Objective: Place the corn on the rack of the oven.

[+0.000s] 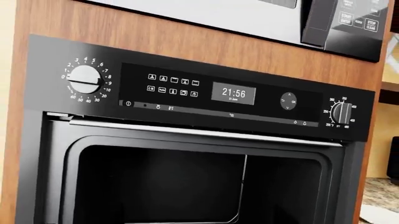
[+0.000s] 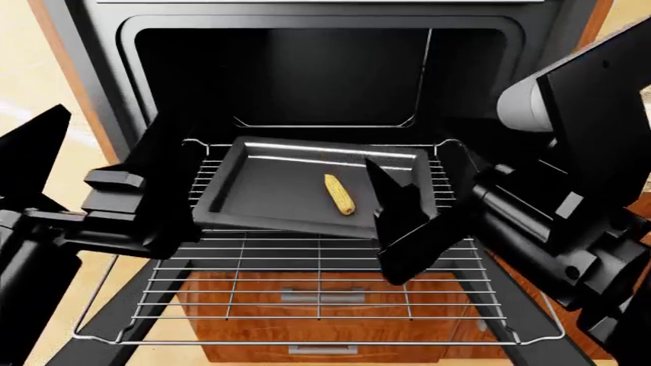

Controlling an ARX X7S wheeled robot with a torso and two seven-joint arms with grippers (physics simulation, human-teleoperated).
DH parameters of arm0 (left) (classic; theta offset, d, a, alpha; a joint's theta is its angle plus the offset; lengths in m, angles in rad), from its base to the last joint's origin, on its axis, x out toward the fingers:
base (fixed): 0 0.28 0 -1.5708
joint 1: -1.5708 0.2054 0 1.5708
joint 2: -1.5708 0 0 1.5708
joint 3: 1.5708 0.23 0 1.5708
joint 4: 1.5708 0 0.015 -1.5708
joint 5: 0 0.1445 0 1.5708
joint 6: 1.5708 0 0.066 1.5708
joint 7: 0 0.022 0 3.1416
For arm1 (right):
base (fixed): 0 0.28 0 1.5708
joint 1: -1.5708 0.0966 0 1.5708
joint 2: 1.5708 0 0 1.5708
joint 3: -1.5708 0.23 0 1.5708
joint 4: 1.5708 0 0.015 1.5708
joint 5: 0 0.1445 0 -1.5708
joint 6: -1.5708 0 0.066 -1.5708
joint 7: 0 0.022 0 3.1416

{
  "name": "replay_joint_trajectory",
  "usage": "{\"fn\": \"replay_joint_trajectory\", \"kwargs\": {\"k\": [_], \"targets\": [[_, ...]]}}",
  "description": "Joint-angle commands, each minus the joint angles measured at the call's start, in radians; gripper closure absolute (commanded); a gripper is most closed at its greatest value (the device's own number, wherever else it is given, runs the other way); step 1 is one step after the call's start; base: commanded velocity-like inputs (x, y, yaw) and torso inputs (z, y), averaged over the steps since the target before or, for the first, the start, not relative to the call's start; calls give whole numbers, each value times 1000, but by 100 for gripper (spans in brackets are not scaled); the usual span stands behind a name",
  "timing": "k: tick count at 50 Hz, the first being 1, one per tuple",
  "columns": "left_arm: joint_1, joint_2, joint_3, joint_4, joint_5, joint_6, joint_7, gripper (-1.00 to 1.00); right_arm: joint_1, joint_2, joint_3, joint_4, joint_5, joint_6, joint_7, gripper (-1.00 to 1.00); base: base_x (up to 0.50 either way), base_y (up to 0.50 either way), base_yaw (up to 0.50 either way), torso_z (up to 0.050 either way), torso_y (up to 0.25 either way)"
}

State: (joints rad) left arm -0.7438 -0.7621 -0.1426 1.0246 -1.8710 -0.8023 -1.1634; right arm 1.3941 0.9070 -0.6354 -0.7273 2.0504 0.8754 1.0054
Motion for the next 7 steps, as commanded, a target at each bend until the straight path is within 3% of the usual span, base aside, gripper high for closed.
{"fn": "replay_joint_trajectory", "kwargs": {"k": [1, 7], "targets": [[-7, 120, -292, 21, -285, -218, -132, -100, 23, 42, 20, -101, 104, -58, 105, -100, 0, 0, 0, 0, 0], [-37, 128, -358, 20, -402, -248, -203, -100, 44, 80, 43, -158, 169, -101, 155, -100, 0, 0, 0, 0, 0]]}}
